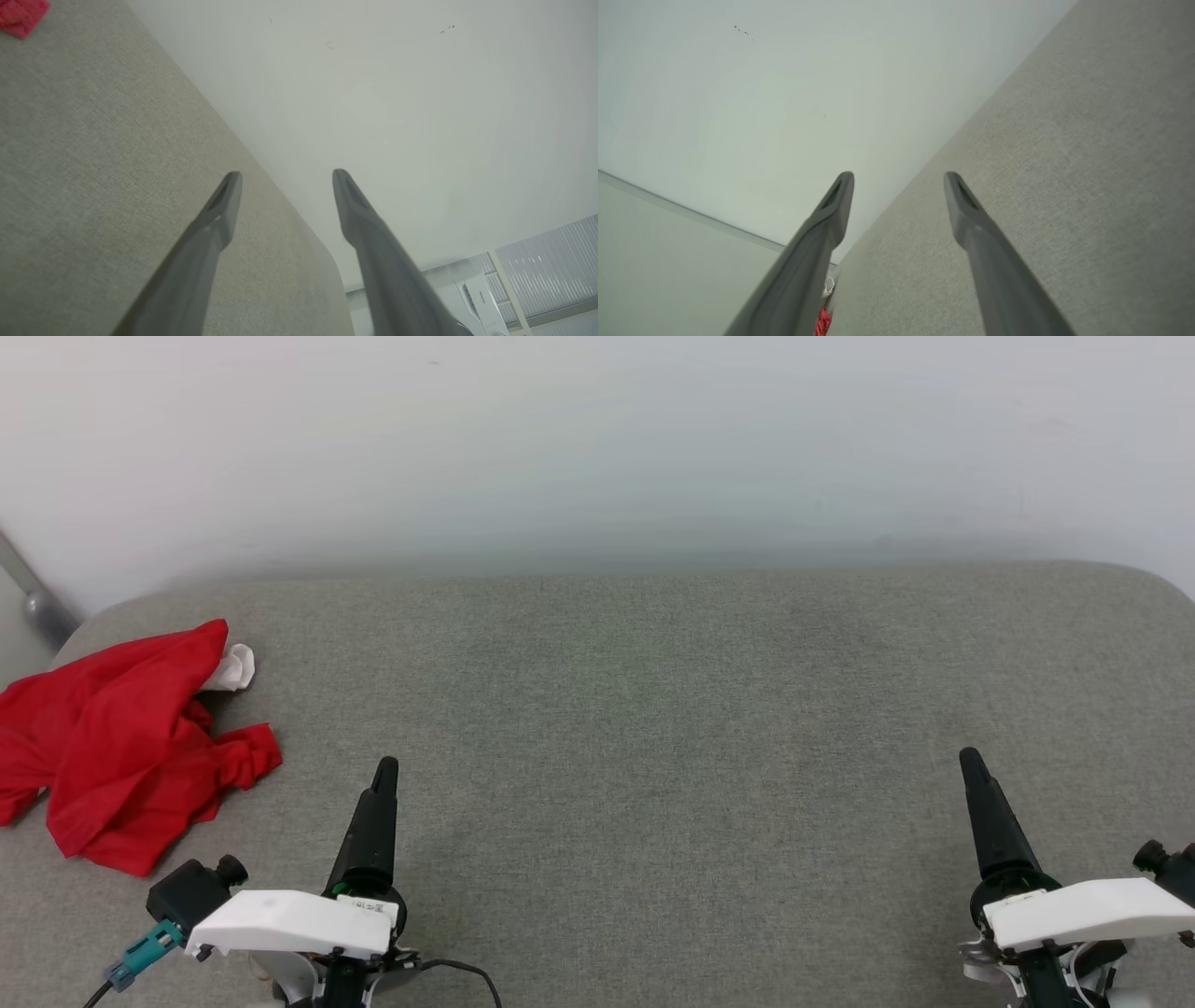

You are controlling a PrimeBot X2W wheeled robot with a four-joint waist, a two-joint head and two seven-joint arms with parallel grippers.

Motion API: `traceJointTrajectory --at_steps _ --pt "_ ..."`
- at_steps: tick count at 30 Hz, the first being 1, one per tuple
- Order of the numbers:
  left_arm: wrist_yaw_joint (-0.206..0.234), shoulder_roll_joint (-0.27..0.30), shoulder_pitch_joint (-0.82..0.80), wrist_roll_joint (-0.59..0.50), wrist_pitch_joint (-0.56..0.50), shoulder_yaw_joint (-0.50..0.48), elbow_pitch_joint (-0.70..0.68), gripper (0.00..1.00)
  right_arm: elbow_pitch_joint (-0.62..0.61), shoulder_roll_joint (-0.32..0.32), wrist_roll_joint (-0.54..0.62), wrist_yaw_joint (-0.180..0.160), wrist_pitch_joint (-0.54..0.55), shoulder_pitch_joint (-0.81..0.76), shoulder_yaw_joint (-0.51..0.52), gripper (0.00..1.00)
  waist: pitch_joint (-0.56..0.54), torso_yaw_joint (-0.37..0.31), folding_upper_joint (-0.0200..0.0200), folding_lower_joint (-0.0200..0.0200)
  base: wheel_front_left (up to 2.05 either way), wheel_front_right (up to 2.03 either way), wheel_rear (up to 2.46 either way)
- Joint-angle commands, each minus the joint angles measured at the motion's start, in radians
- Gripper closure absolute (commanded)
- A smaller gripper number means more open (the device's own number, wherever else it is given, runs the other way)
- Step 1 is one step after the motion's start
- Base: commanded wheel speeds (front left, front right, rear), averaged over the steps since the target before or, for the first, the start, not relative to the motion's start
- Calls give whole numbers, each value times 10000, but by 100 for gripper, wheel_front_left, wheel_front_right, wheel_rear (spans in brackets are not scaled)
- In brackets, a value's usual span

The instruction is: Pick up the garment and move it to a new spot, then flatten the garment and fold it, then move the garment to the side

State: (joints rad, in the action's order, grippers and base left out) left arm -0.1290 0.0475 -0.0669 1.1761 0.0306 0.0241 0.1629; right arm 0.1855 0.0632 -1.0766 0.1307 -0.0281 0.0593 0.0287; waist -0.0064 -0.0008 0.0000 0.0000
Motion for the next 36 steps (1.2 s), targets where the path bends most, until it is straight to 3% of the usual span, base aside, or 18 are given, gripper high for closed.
traceJointTrajectory --at_steps 1,14,36 --pt "-20 24 -82 -434 87 46 -163 0 -202 86 465 0 -117 25 -31 0 -6 1 0 0 0 0 0" --pt "143 27 -1 -3109 541 316 -171 0 29 125 3384 0 -568 -91 -82 0 -83 8 0 0 0 0 0" --pt "731 32 133 -6423 1184 761 -81 0 510 106 6400 0 -1086 187 -298 0 -207 90 0 0 0 0 0"
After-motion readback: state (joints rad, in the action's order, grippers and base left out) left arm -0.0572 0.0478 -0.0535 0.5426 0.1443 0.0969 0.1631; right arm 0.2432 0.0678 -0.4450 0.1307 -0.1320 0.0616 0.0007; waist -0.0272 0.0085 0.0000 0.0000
